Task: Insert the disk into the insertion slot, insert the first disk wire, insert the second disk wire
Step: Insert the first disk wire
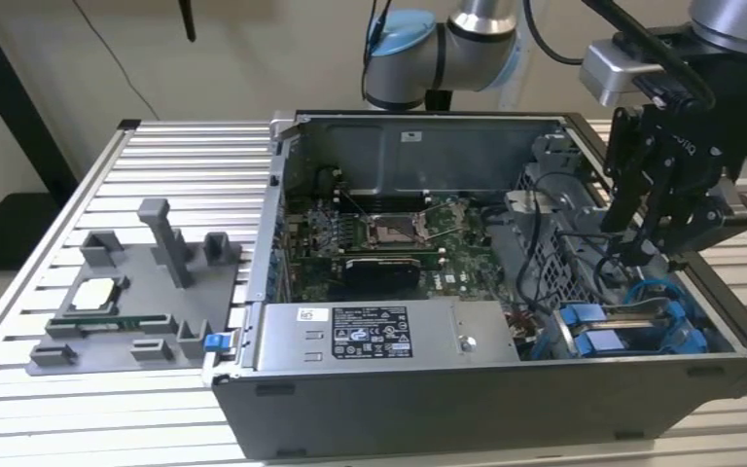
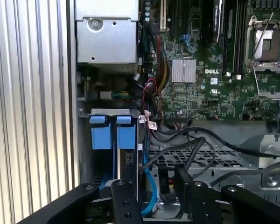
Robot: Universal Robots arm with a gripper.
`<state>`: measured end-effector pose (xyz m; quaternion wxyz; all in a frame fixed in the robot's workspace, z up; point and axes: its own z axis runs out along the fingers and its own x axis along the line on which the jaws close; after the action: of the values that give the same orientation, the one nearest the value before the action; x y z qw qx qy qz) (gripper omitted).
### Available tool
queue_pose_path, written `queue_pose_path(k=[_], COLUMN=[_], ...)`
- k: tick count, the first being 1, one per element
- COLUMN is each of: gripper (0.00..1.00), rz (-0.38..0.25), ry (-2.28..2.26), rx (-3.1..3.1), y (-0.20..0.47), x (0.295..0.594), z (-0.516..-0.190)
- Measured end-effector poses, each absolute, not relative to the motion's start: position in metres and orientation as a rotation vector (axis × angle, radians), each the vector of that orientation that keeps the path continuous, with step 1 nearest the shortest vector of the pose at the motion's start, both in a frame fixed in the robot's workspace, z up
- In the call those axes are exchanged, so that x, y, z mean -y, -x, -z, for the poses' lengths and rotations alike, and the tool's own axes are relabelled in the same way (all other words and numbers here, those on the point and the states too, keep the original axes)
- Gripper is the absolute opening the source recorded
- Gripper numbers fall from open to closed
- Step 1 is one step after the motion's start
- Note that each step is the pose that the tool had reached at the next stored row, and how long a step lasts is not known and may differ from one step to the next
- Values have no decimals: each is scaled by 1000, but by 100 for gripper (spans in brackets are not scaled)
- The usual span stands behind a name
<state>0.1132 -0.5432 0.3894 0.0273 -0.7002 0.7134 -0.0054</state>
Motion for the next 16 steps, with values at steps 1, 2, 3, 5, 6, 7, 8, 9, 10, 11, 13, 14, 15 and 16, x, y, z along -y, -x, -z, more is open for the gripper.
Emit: queue_pose_path(k=[1, 2, 3, 5, 6, 7, 8, 9, 10, 11, 13, 14, 15, 16], gripper=[100, 100, 100, 100, 100, 100, 100, 100, 100, 100, 100, 0, 0, 0], rz=[20, 24, 27, 30, 31, 32, 32, 30, 29, 27, 21, 15, 11, 6], ry=[2160, 2159, 2157, 2154, 2154, 2153, 2151, 2149, 2147, 2145, 2141, 2138, 2135, 2132], rx=[-2201, -2199, -2197, -2190, -2187, -2183, -2180, -2178, -2176, -2174, -2170, -2168, -2165, -2162], y=[-113, -113, -113, -113, -113, -113, -113, -112, -112, -112, -112, -112, -112, -111], x=[543, 543, 543, 543, 543, 543, 543, 543, 543, 543, 543, 543, 543, 542], z=[-389, -388, -388, -388, -388, -387, -387, -387, -386, -386, -385, -385, -385, -384])
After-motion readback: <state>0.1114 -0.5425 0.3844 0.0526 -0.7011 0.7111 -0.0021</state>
